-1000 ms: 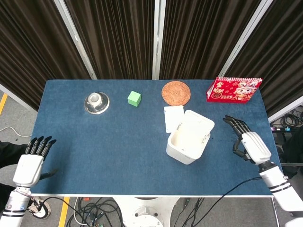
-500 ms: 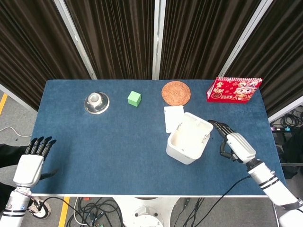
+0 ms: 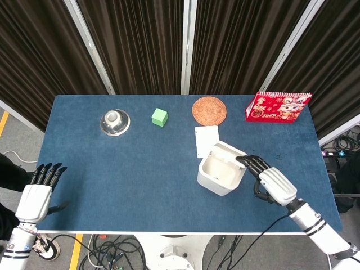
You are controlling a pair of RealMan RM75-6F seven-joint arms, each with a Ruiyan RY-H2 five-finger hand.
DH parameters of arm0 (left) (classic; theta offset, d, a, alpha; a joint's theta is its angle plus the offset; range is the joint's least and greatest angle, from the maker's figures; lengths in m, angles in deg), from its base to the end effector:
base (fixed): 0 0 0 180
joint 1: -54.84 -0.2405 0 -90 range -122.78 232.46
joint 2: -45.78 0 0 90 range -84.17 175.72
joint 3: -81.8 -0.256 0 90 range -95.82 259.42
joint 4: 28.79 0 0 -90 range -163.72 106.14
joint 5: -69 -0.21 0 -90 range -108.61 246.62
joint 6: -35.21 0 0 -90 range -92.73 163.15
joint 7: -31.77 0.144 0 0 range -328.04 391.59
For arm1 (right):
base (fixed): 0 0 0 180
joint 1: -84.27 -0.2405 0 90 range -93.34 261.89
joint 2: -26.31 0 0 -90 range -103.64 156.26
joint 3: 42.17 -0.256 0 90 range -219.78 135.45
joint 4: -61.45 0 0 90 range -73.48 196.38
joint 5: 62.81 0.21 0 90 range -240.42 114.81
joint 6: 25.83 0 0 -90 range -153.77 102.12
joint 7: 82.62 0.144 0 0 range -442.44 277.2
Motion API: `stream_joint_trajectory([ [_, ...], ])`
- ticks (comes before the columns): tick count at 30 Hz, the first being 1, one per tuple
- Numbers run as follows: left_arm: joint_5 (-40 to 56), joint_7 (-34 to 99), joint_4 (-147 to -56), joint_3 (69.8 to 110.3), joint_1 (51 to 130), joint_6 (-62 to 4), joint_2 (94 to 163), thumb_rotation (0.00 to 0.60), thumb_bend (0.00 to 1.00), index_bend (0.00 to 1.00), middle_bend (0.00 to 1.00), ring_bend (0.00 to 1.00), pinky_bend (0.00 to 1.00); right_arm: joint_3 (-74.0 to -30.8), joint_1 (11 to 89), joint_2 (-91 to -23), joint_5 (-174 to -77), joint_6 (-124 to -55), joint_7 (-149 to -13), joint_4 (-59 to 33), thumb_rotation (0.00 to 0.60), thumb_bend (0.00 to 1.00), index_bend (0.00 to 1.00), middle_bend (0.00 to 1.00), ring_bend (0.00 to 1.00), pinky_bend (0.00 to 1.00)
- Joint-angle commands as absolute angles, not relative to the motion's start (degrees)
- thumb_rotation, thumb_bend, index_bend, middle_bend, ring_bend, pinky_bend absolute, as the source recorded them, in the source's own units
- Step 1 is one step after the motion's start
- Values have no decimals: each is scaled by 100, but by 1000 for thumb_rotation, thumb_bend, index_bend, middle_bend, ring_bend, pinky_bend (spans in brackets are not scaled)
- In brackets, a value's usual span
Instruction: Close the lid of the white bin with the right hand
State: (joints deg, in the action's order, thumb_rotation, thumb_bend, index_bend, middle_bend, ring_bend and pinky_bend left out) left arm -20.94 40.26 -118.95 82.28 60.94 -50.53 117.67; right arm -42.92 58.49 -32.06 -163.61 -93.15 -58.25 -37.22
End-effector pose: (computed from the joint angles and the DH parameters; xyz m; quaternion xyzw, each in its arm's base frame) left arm -0.2939 0.1777 0.1113 -0.6355 -0.3569 -0.3849 0.5663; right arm -0.2099 -0.2500 0.1220 0.7179 -0.4367 0.4599 0.2869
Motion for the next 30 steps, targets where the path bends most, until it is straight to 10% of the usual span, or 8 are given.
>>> stream_joint_trajectory([
  [1,-2089,4019,-11892,8226,6093,-5048,11767,600,0,144,86,43,85,-4251,5815,-3174,-16343,-9169,-6497,-3925,600,1000,0,83,0,0],
  [30,-2121,3893,-11876,8229,6062,-5135,11736,600,0,144,86,43,85,-4097,5674,-3295,-15735,-8457,-8361,-4402,600,1000,0,225,0,0],
])
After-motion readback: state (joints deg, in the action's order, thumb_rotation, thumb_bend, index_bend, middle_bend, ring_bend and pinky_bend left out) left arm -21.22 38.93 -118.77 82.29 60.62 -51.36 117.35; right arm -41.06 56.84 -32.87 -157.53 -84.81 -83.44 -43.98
